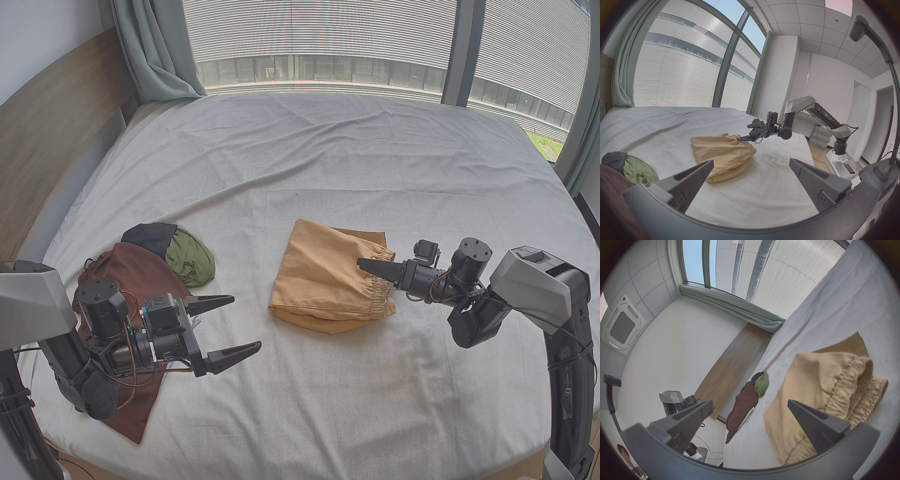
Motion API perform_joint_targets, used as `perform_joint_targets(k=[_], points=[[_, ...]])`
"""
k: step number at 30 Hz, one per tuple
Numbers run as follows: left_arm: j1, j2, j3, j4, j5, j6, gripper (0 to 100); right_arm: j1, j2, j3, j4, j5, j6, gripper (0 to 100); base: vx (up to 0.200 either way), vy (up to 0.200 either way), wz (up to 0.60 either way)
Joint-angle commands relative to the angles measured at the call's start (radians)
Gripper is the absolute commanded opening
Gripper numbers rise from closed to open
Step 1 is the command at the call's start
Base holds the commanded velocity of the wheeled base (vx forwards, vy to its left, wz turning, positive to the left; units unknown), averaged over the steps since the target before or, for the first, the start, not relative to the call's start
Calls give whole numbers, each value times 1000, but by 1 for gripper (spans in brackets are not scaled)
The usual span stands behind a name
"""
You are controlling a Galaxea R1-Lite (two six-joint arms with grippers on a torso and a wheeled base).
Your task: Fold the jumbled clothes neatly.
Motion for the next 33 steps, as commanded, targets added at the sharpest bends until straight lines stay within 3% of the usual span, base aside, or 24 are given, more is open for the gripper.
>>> perform_joint_targets(k=[1, 16, 26, 33], points=[[0, 2, 1, -1, 0, 0, 100, 0, 66, -5, -1, -2, -2, 100, 0, 0, 0], [-3, -3, 3, -1, 0, 1, 100, 0, 112, 11, -11, -2, -38, 100, 0, 0, 0], [-46, -55, 26, -1, 6, -3, 100, -5, -222, 182, -6, -2, -39, 100, 0, 0, 0], [-95, -78, 66, 1, 9, -14, 100, -99, -397, 364, -7, -3, -102, 100, 0, 0, 0]])
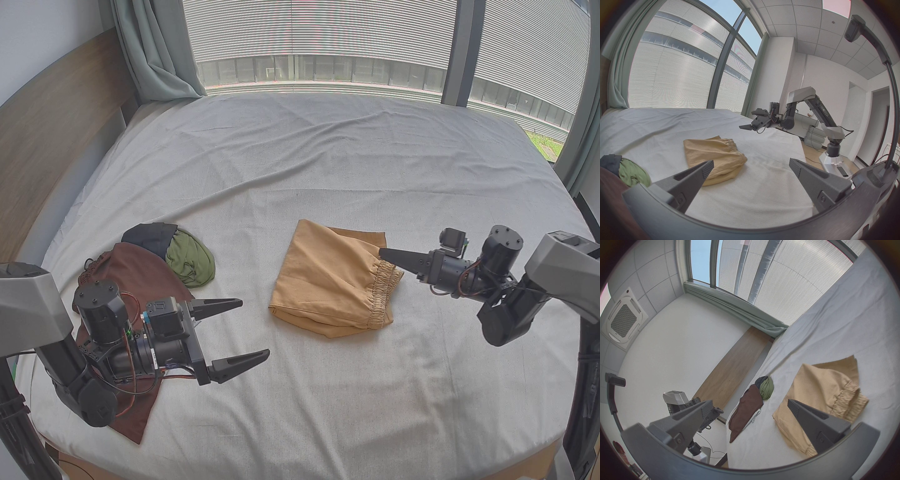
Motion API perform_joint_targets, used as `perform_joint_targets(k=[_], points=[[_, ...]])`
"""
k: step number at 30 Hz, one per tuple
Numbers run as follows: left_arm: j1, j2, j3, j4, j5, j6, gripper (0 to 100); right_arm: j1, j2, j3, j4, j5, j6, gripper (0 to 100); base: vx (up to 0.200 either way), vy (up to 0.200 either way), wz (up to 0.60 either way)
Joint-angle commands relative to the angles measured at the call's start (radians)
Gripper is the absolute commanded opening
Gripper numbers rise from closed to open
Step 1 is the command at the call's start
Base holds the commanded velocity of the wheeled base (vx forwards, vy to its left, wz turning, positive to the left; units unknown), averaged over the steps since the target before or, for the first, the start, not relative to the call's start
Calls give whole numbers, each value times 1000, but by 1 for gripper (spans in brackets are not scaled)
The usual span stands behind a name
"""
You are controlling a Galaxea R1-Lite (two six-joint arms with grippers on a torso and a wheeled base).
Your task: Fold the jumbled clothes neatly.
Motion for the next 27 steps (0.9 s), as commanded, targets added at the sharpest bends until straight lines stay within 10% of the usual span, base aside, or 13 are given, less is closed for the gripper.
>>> perform_joint_targets(k=[1, 27], points=[[-64, -30, 37, 2, 2, -13, 100, -96, -186, 143, -1, -1, -58, 100, 0, 0, 0], [-336, -352, 215, 4, 71, -91, 100, -386, -653, 736, -21, -19, -632, 100, 0, 0, 0]])
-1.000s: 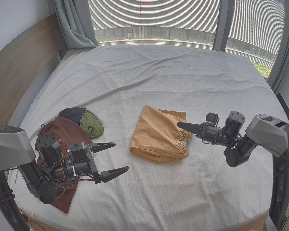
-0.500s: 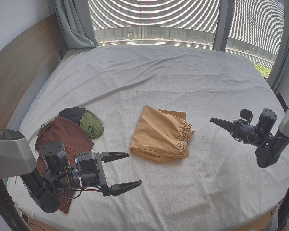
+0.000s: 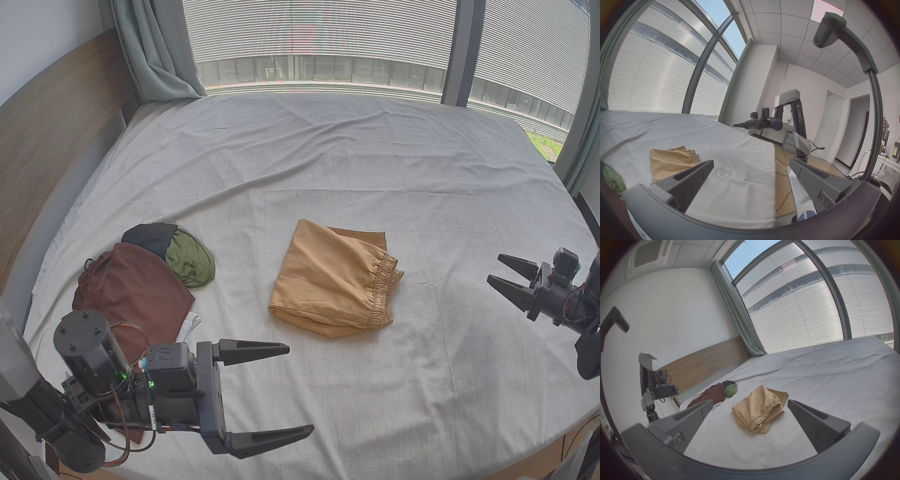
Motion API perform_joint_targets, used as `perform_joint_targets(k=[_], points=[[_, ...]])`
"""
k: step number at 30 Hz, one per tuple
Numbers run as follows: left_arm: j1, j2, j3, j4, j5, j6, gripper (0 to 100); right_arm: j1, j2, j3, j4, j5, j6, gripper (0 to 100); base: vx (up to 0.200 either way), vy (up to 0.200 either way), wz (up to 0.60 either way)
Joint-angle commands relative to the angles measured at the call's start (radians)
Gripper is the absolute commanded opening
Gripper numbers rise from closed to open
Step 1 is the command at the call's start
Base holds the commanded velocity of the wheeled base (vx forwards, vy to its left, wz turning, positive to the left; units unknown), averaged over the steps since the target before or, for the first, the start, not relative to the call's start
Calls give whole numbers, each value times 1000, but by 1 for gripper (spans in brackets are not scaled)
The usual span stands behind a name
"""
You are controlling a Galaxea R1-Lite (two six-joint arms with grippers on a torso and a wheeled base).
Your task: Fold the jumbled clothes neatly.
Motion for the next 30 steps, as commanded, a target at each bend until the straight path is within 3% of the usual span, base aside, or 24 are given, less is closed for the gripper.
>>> perform_joint_targets(k=[1, 7, 12, 16, 21, 24, 26, 27, 30], points=[[-39, -152, 62, -1, 18, -20, 100, -21, -156, 121, -26, -3, -62, 100, 0, 0, 0], [-34, -289, 108, -2, 142, -74, 100, 155, -331, 281, -48, -3, -65, 100, 0, 0, 0], [-25, -433, 164, -1, 223, -112, 100, 230, -498, 311, 24, -3, -68, 100, 0, 0, 0], [4, -511, 197, 7, 234, -123, 100, 246, -653, 311, 176, 3, -74, 100, 0, 0, 0], [196, -596, 197, 53, 239, -131, 100, 249, -963, 311, 445, 0, -69, 100, 0, 0, 0], [251, -648, 197, 104, 237, -131, 100, 244, -1094, 311, 547, -2, -69, 100, 0, 0, 0], [251, -648, 197, 104, 237, -131, 100, 244, -1094, 311, 547, -2, -69, 100, 0, 0, 0], [251, -737, 197, 196, 237, -131, 100, 226, -1237, 310, 653, -3, -66, 100, 0, 0, 0], [251, -824, 197, 308, 239, -127, 100, 204, -1338, 301, 742, -3, -51, 100, 0, 0, 0]])
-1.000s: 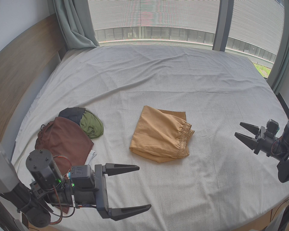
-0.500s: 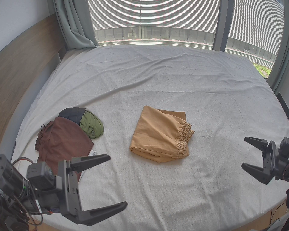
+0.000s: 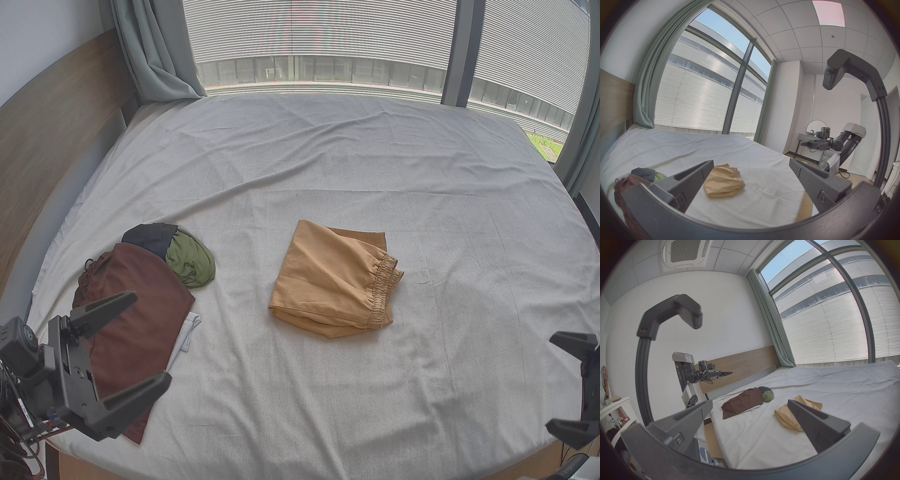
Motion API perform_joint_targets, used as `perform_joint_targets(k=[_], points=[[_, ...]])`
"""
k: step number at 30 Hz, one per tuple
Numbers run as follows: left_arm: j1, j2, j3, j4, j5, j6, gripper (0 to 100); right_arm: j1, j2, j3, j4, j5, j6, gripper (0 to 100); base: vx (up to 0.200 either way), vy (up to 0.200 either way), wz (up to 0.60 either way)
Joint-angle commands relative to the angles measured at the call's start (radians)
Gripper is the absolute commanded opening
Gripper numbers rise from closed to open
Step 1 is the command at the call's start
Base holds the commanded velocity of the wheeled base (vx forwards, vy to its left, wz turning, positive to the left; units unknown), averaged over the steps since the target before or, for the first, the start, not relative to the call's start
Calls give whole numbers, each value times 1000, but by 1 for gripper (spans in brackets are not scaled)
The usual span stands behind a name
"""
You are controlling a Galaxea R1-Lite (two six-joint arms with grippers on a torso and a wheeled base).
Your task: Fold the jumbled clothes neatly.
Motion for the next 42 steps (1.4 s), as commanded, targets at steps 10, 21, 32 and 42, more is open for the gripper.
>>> perform_joint_targets(k=[10, 21, 32, 42], points=[[81, -541, 17, 483, -1, -4, 100, -56, -717, -36, 416, -22, 212, 100, 0, 0, 0], [162, -763, 17, 690, -26, -5, 100, -77, -792, 18, 461, -52, 200, 100, 0, 0, 0], [254, -929, 6, 815, -44, -11, 100, -79, -792, 8, 451, -293, 92, 100, 0, 0, 0], [343, -1070, -7, 947, -69, -11, 100, -79, -792, 18, 467, -500, -44, 100, 0, 0, 0]])
